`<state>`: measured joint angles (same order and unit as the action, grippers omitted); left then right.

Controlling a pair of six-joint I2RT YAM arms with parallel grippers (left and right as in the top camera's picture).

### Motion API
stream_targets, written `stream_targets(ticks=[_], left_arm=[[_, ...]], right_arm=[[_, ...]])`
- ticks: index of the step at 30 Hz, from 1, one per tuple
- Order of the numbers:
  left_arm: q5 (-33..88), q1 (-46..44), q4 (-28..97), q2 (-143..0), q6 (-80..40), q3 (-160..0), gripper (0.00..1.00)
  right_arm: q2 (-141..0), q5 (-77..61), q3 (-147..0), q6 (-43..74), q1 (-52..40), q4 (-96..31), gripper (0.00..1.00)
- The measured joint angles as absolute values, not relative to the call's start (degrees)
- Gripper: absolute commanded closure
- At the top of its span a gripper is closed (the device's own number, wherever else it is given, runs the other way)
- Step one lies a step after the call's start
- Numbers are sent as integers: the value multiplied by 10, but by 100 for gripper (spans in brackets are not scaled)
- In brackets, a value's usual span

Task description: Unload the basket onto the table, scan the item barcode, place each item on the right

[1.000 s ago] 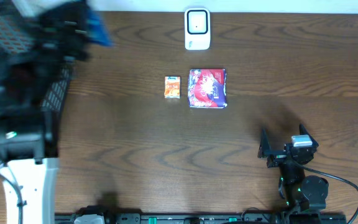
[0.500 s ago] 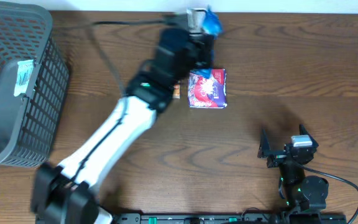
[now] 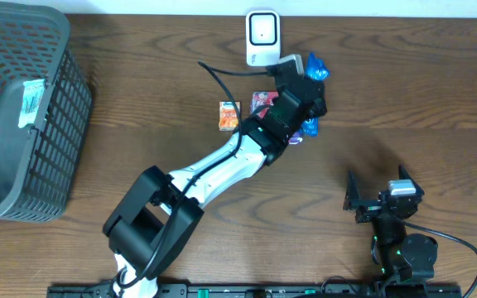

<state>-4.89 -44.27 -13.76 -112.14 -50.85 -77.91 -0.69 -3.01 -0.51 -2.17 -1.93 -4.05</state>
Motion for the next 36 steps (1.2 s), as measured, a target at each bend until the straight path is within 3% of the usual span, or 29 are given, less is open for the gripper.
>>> stream_targets(ticks=[12, 19, 22, 25, 28, 36], left_arm=[[-55, -438, -172, -1103, -434, -779, 31], [-60, -388, -65, -976, -318, -782, 31], [-63, -341, 54, -913, -266, -785, 29], [-63, -273, 179, -859, -231, -786, 16], [-64, -197, 260, -818, -215, -784, 15], [21, -10, 279, -692, -138, -784, 15]], right_arm=[[-7, -30, -5, -22, -19, -41, 1], [-7, -30, -5, -22, -19, -41, 1], [-7, -30, -5, -22, -19, -41, 1], [-6, -30, -5, -22, -19, -40, 1], [-7, -30, -5, -22, -19, -40, 1], [-7, -30, -5, -22, -19, -40, 1]])
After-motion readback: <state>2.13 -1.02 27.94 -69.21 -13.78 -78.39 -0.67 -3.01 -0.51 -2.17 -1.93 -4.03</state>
